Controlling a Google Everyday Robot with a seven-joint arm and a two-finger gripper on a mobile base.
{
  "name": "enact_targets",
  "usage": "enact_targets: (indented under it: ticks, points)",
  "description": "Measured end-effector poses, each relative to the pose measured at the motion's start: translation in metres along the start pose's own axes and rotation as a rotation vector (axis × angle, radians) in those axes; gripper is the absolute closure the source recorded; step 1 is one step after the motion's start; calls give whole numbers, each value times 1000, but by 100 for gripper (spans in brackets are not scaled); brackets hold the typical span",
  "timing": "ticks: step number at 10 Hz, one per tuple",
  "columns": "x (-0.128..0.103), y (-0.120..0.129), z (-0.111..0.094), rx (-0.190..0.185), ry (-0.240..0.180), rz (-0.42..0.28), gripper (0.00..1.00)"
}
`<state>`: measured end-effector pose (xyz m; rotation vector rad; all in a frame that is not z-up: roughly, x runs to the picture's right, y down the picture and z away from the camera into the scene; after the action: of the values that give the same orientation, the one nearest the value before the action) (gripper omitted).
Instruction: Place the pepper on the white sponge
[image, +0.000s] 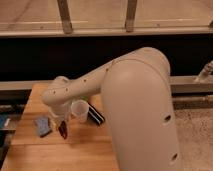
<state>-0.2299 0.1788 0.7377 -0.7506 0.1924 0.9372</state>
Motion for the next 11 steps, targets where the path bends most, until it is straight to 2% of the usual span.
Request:
enact_targets:
  ticks: [5,8,9,11]
  points:
    - [-44,39,-22,26,-49,-144,100]
    - [-66,71,-18,-1,-60,-236,100]
    - [-73,94,-14,-35,-60,-286,100]
    - [-76,93,-13,-39,-62,-289,100]
